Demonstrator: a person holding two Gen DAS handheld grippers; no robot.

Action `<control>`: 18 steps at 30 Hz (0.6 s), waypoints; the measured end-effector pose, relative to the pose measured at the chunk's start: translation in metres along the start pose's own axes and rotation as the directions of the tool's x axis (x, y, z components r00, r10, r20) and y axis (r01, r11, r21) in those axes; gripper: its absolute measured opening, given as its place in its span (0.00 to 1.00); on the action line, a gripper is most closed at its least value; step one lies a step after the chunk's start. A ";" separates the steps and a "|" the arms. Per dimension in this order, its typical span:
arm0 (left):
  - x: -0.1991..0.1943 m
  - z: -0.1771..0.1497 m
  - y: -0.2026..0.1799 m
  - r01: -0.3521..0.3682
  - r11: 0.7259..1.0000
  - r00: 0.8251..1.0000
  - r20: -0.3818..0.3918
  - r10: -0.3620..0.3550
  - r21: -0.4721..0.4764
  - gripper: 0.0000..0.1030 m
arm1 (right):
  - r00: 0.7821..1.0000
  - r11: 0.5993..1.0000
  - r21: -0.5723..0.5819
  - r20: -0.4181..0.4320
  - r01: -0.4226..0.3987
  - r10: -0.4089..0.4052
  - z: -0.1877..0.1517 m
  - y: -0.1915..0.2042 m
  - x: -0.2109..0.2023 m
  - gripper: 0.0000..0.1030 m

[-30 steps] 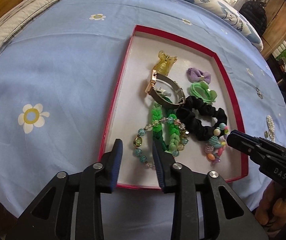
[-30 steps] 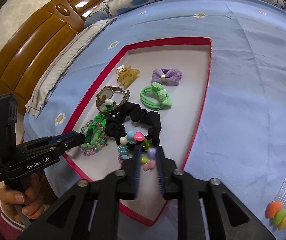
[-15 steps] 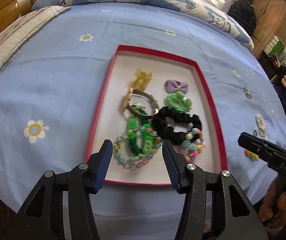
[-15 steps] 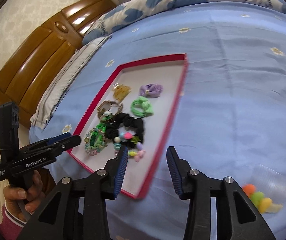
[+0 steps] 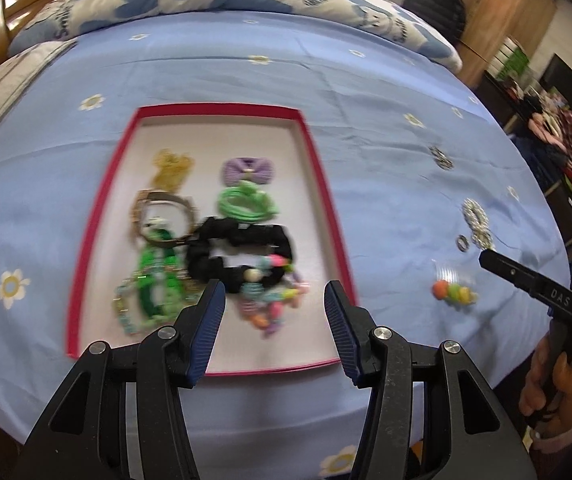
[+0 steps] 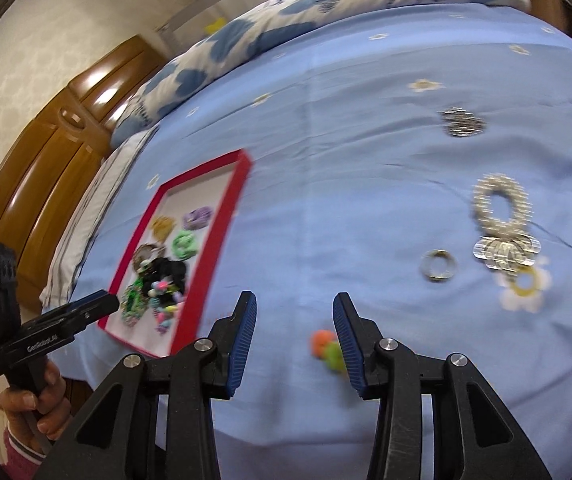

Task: Organize jewelry
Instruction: 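Move both tools back toward the silver ring and pearl bracelet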

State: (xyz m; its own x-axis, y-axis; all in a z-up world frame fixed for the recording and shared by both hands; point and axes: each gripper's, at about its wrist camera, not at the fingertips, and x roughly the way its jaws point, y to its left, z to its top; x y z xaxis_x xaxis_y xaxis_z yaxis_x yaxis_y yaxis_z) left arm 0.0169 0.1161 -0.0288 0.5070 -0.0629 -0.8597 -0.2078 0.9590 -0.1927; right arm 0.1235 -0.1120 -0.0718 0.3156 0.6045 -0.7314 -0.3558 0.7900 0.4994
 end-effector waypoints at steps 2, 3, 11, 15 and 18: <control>0.004 0.001 -0.012 0.013 1.000 1.000 -0.008 -0.013 0.020 0.49 | 1.000 1.000 0.020 0.011 0.018 -0.019 -0.001 -0.013 -0.008 0.42; 0.006 0.001 -0.018 0.020 0.999 1.000 -0.011 -0.019 0.029 0.49 | 0.999 0.999 0.029 0.016 0.028 -0.028 -0.001 -0.019 -0.011 0.42; 0.019 0.004 -0.063 0.068 0.993 0.997 -0.042 -0.064 0.098 0.49 | 0.995 0.992 0.100 0.046 0.079 -0.084 -0.006 -0.060 -0.034 0.42; 0.022 0.005 -0.080 0.082 0.988 0.996 -0.049 -0.076 0.128 0.49 | 0.994 0.988 0.128 0.056 0.089 -0.096 -0.008 -0.074 -0.040 0.43; 0.025 0.006 -0.092 0.093 0.985 0.995 -0.057 -0.086 0.146 0.49 | 0.993 0.986 0.141 0.063 0.093 -0.103 -0.007 -0.081 -0.044 0.43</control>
State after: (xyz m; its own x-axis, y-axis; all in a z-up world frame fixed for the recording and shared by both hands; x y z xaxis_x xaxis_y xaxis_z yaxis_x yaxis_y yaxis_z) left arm 0.0540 0.0277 -0.0292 0.4747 -0.1603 -0.8654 -0.0352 0.9790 -0.2007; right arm 0.1320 -0.2032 -0.0836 0.4051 0.5255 -0.7481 -0.1976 0.8493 0.4896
